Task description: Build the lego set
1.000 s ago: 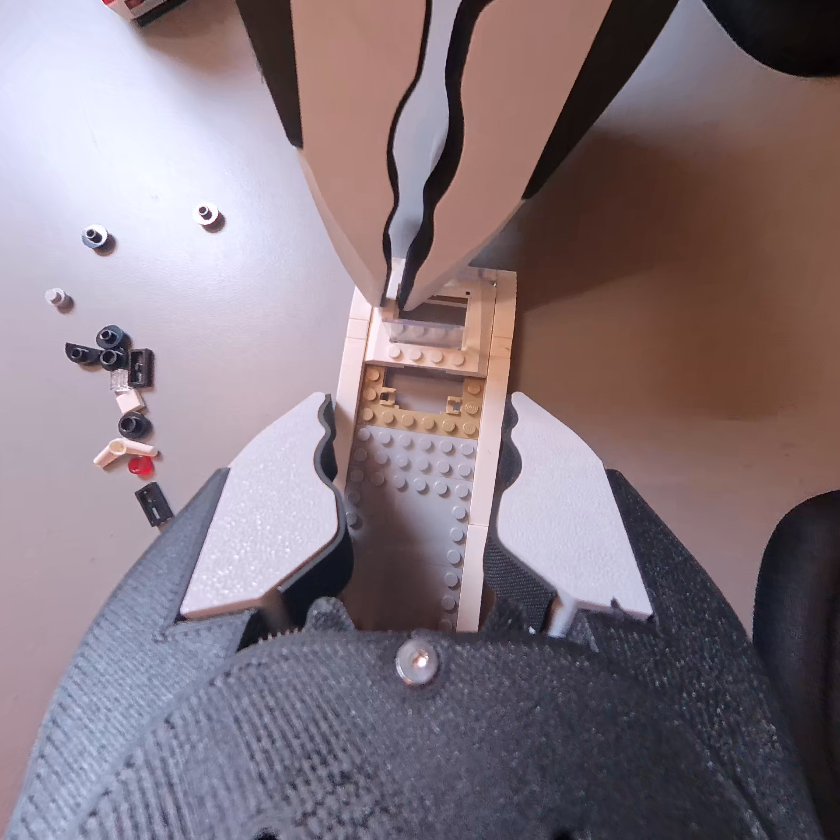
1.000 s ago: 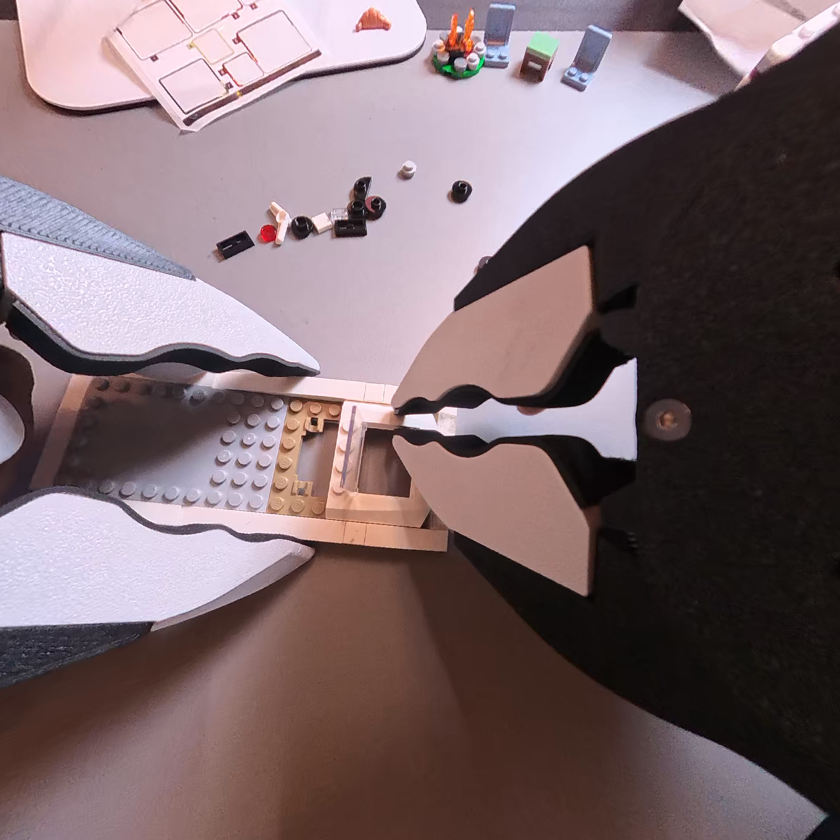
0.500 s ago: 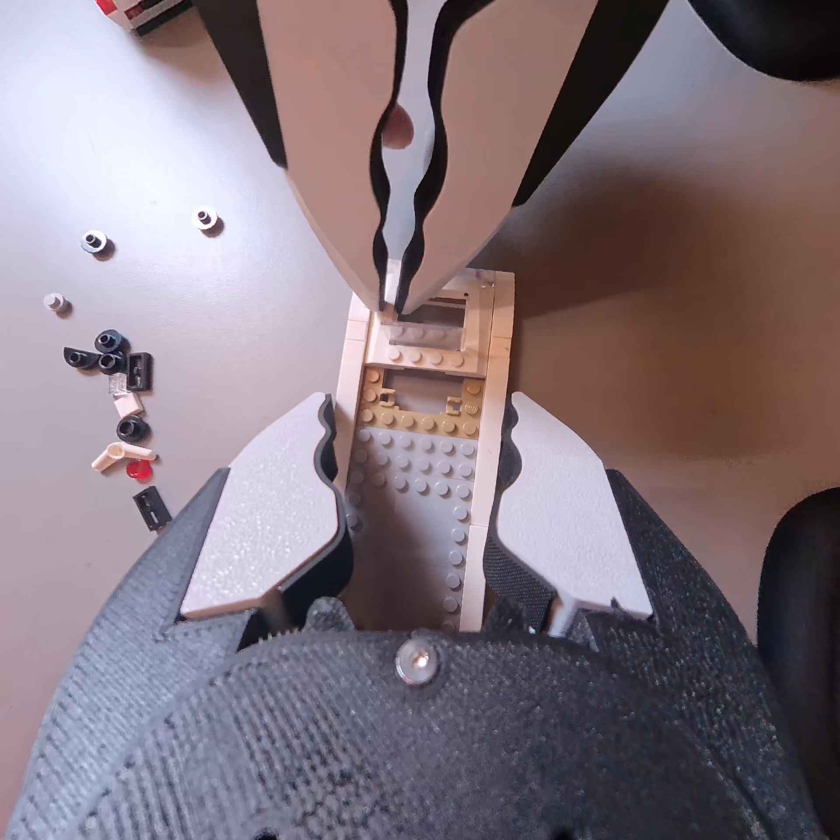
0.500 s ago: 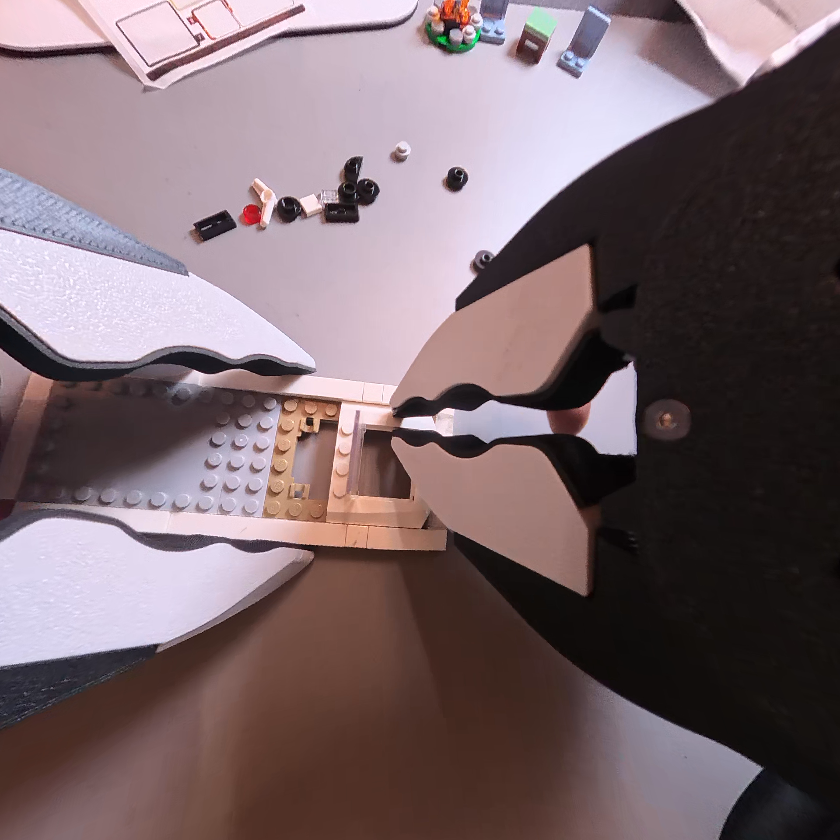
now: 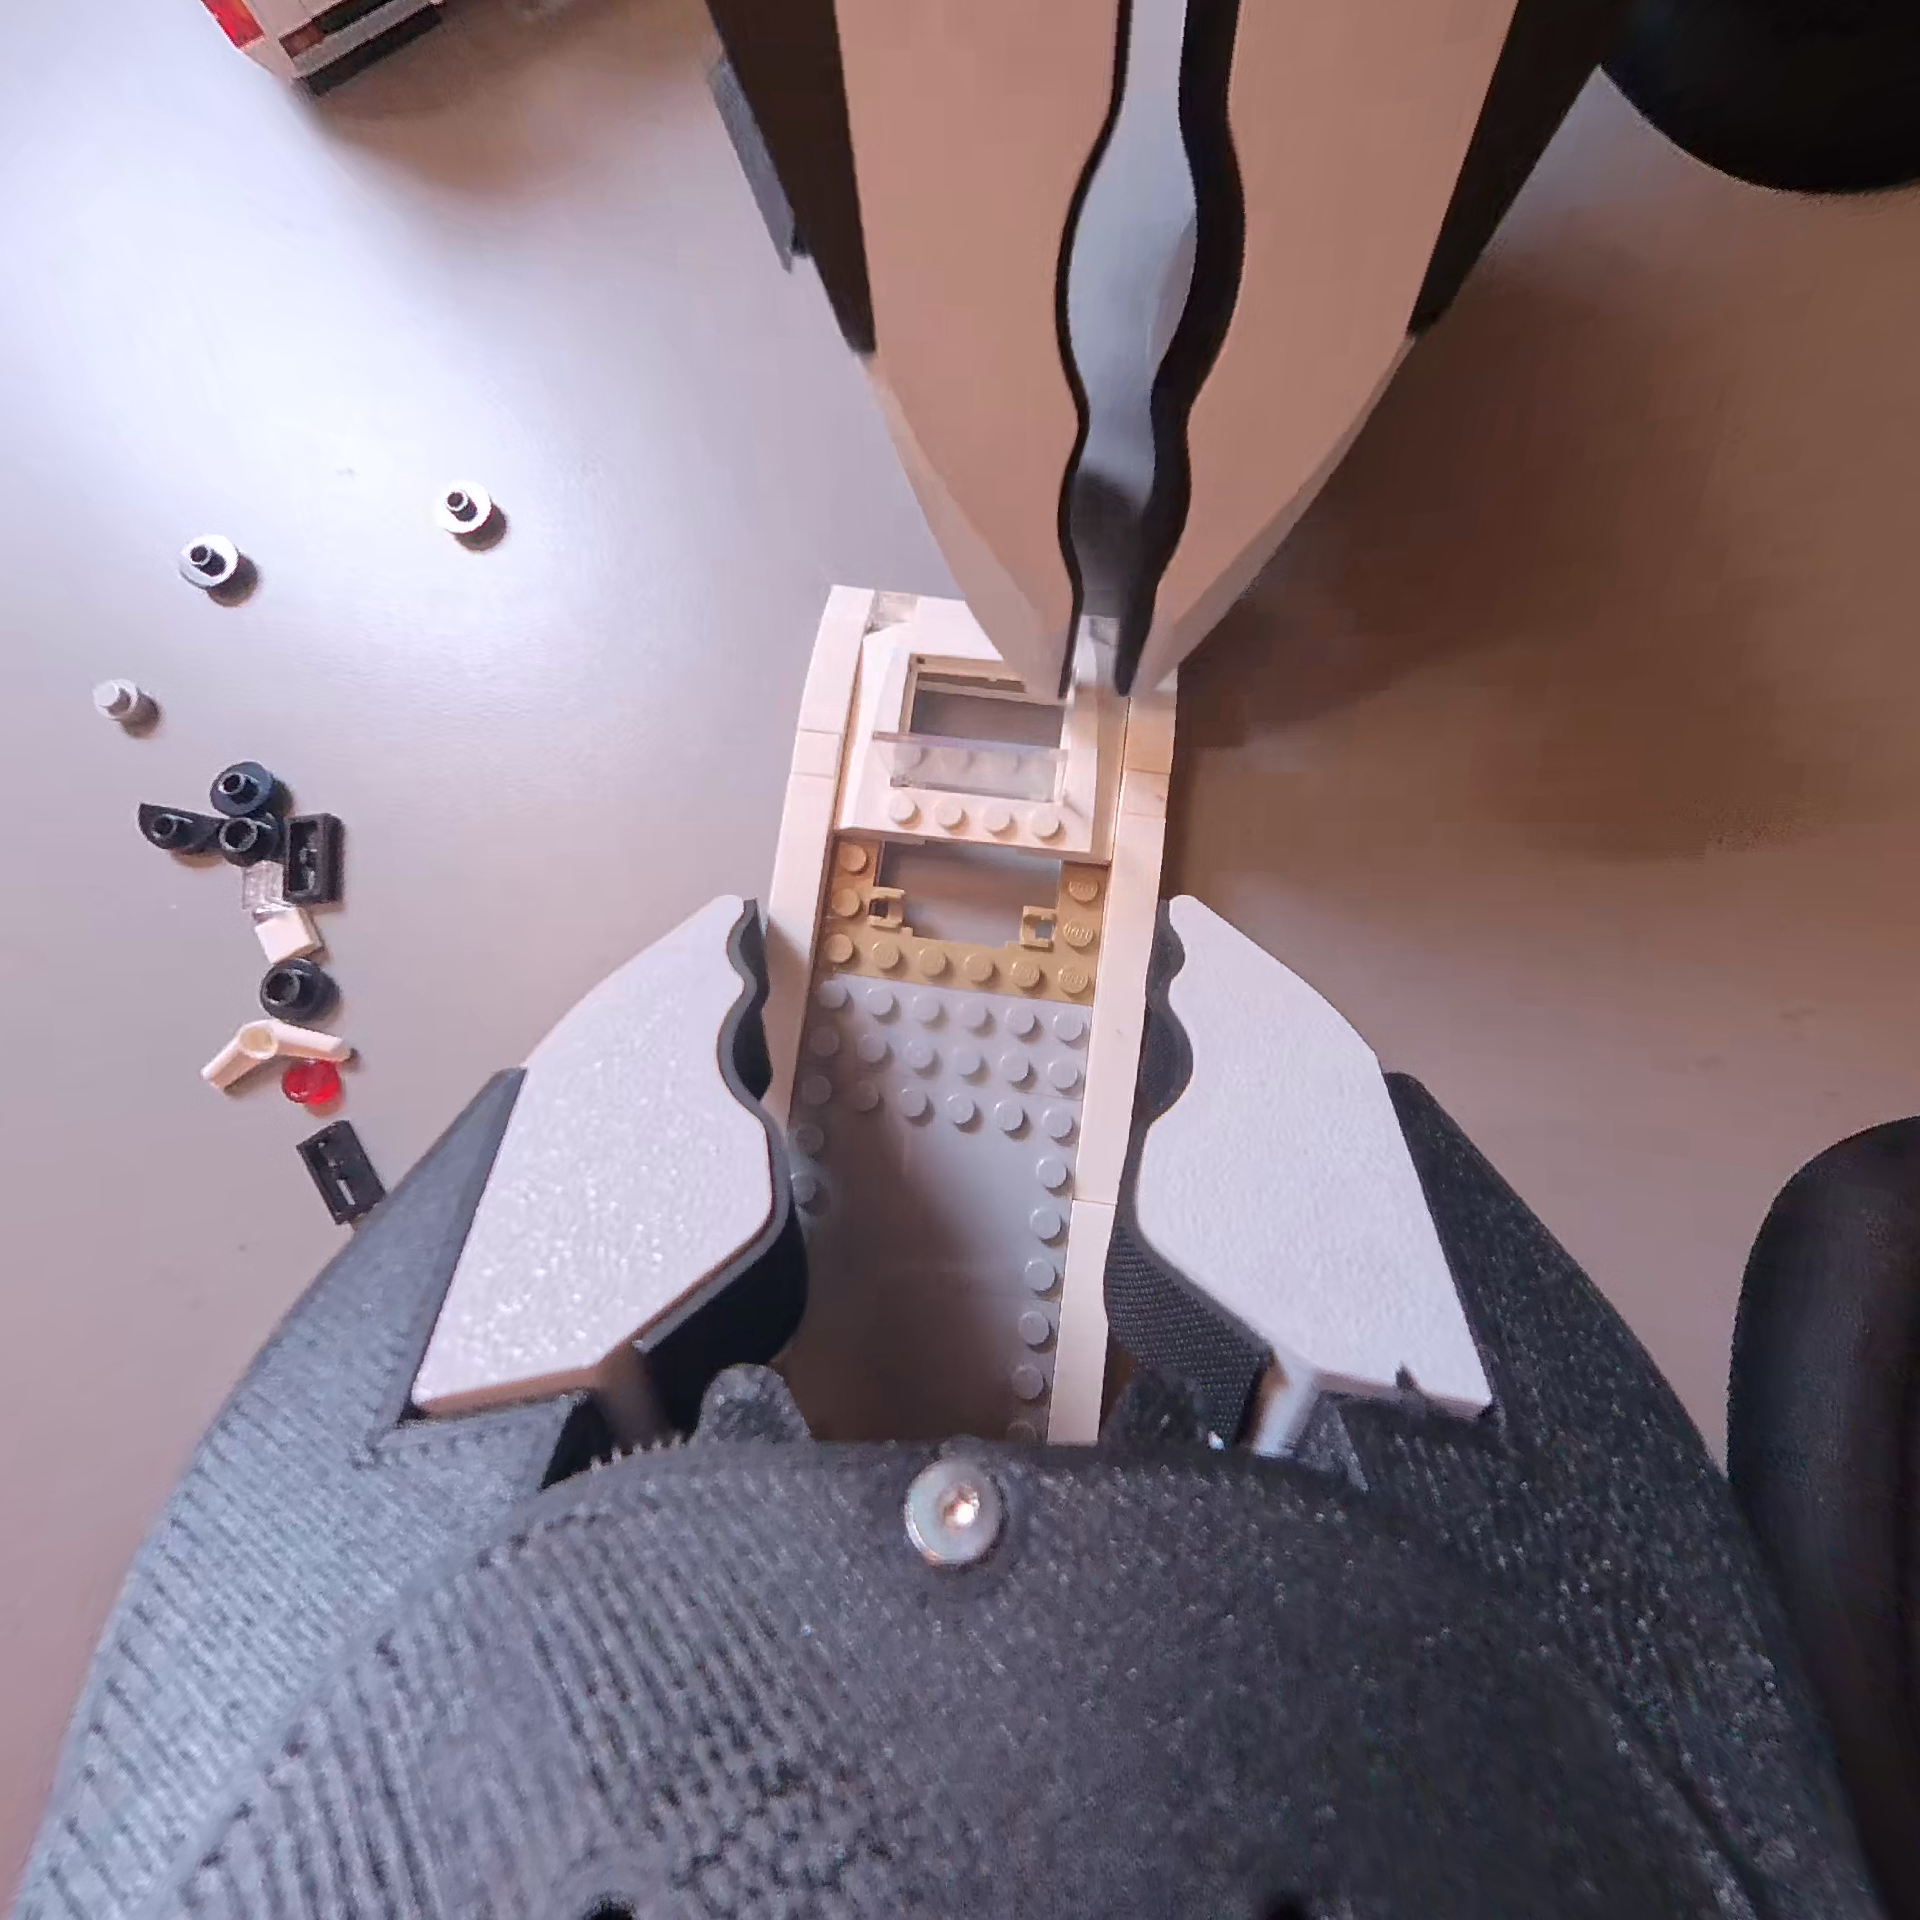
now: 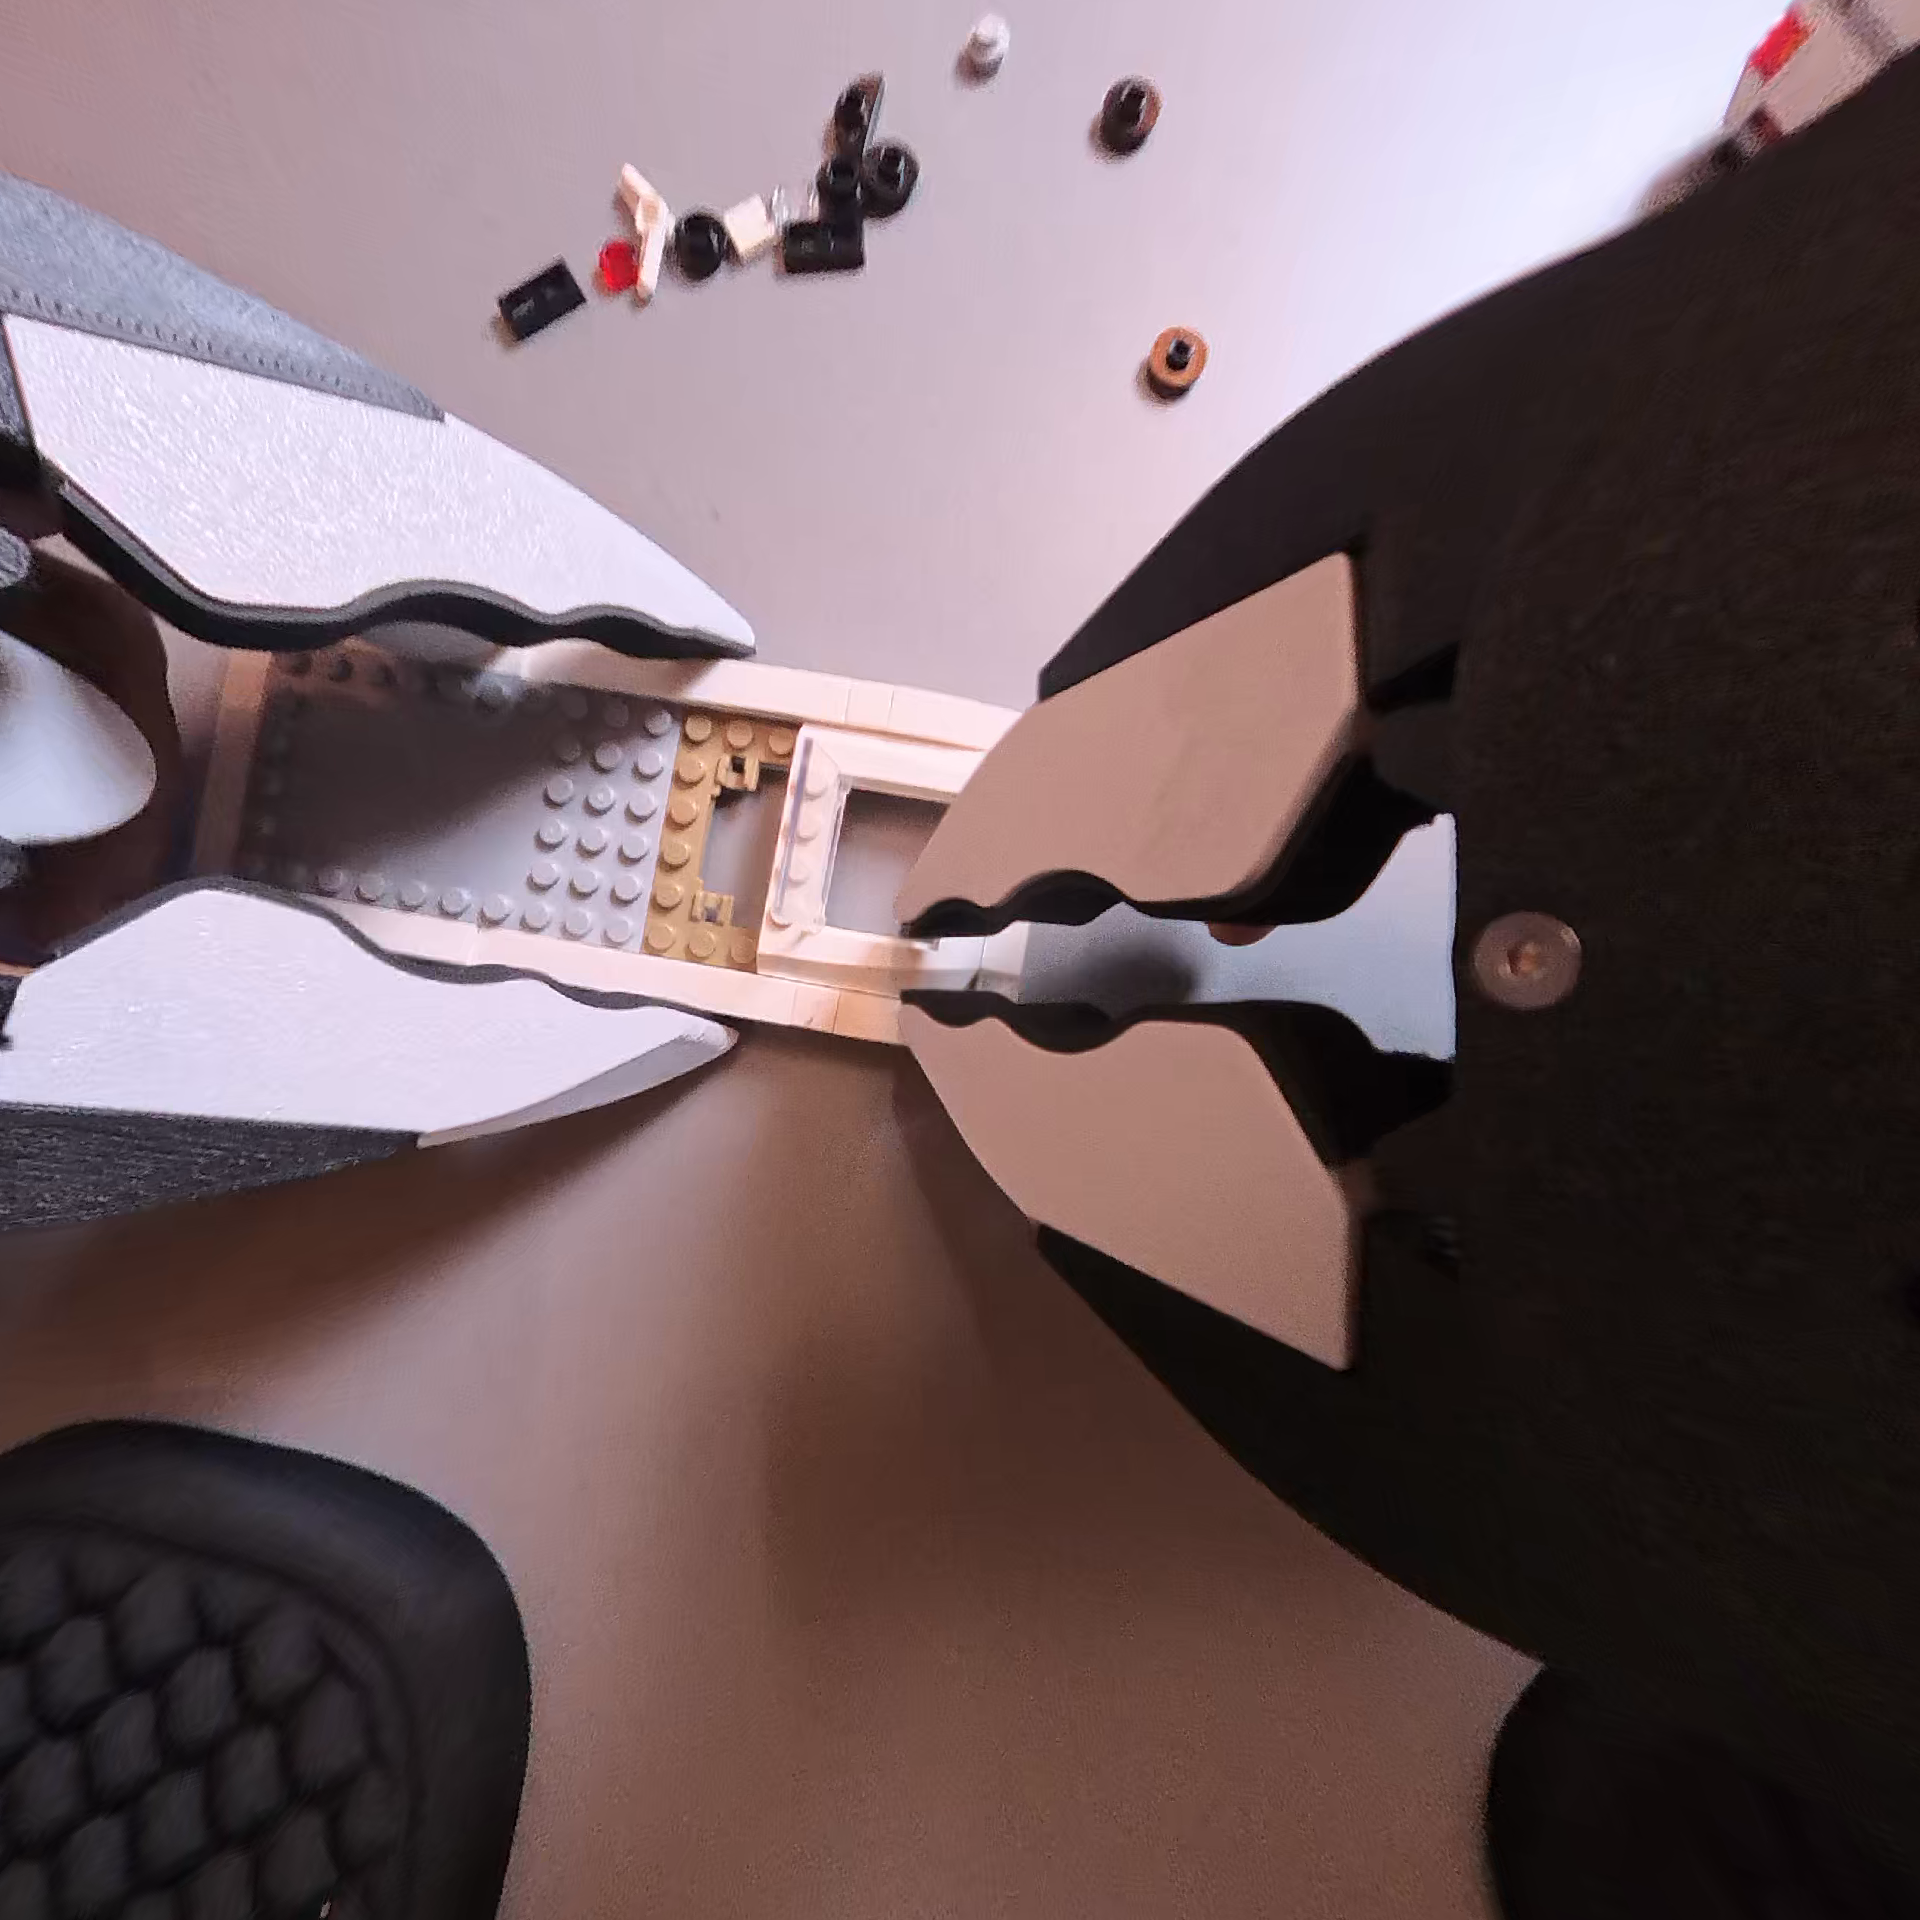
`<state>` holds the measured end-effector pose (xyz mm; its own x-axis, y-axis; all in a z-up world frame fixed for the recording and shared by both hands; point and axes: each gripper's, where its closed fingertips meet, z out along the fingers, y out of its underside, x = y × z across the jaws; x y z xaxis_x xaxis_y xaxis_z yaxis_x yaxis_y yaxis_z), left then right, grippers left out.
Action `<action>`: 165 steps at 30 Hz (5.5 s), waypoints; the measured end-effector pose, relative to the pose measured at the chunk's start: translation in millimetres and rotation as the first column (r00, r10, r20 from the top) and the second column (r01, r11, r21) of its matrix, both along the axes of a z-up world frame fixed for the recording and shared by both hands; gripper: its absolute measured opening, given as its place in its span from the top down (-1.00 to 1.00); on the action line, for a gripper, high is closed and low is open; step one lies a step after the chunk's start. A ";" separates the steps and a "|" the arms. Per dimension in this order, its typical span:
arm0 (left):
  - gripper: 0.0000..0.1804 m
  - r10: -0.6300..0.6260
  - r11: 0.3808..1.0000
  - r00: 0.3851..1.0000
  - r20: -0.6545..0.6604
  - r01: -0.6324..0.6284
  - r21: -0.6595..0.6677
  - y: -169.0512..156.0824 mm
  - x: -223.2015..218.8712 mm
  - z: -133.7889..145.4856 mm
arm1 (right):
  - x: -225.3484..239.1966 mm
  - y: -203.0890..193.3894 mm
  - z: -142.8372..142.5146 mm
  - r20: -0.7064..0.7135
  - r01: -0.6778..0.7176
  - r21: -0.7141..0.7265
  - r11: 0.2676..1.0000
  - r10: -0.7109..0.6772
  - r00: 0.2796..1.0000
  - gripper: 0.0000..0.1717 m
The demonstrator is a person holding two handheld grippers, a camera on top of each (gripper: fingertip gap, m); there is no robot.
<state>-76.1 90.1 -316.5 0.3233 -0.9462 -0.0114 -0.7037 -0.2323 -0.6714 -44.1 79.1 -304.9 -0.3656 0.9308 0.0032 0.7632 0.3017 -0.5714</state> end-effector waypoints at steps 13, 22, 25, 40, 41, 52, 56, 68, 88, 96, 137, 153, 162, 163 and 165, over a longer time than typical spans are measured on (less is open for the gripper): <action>0.21 -0.005 1.000 1.000 0.007 0.005 0.003 -0.3 0.1 0.0 | 1.4 -3.1 -4.2 0.222 0.049 -0.217 0.975 0.001 0.975 0.92; 0.21 -0.031 1.000 0.999 0.015 0.030 0.002 -2.0 0.8 -0.1 | 1.0 -7.0 -5.7 0.272 0.032 -0.324 0.945 0.061 0.960 0.93; 0.21 -0.039 0.999 0.999 0.013 0.039 0.005 -2.5 0.7 0.0 | 0.2 -7.1 -5.3 0.245 0.015 -0.303 0.953 0.063 0.967 0.93; 0.21 -0.048 0.999 0.999 0.014 0.048 0.006 -2.6 1.2 0.0 | 1.3 10.7 3.6 0.106 -0.144 -0.132 0.981 0.158 0.982 0.83; 0.21 -0.048 0.999 0.999 0.014 0.048 0.006 -2.6 1.3 0.1 | 1.7 8.8 2.2 0.115 -0.164 -0.125 0.978 0.179 0.977 0.83; 0.21 -0.049 0.999 0.999 0.017 0.049 0.007 -2.7 1.4 -0.1 | 1.6 10.2 -0.8 0.193 -0.241 -0.073 0.968 0.251 0.949 0.96; 0.21 -0.051 0.999 0.999 0.017 0.051 0.007 -2.8 1.5 0.0 | 2.4 14.5 -1.5 0.188 -0.279 -0.022 0.960 0.278 0.942 0.93; 0.21 -0.054 0.999 0.998 0.017 0.054 0.009 -3.1 1.7 -0.2 | 6.0 8.9 -2.0 0.249 -0.434 0.081 0.897 0.404 0.880 0.97; 0.21 -0.087 0.996 0.996 0.017 0.087 0.008 -9.2 8.5 0.9 | -1.4 -20.8 -10.5 0.041 -0.107 0.027 0.994 0.106 0.994 0.69; 0.34 0.007 0.961 1.000 -0.017 -0.002 0.276 -32.9 9.0 42.2 | -3.4 -28.1 23.4 0.095 0.192 -0.396 0.898 -0.168 0.981 0.76; 0.84 -0.014 0.692 0.984 0.177 -0.118 0.713 -90.0 59.0 133.1 | 30.0 -79.0 126.8 -0.561 -0.034 0.376 0.926 0.257 0.787 0.62; 0.84 -0.152 0.716 0.921 0.358 -0.147 0.682 -112.1 70.0 145.5 | 34.9 -102.8 130.8 -0.620 -0.096 0.332 0.938 0.294 0.727 0.85; 0.84 -0.125 0.657 0.976 0.180 -0.055 0.752 -115.9 61.9 131.7 | 32.8 -105.8 121.0 -0.552 0.009 0.620 0.784 0.428 0.715 0.85; 0.84 -0.133 0.666 0.974 0.185 -0.050 0.744 -117.9 62.1 131.8 | 32.9 -107.9 121.6 -0.553 0.010 0.627 0.779 0.435 0.711 0.85; 0.84 -0.146 0.670 0.968 0.205 -0.055 0.740 -120.7 62.8 134.8 | 33.4 -111.2 126.3 -0.574 0.025 0.636 0.771 0.452 0.683 0.84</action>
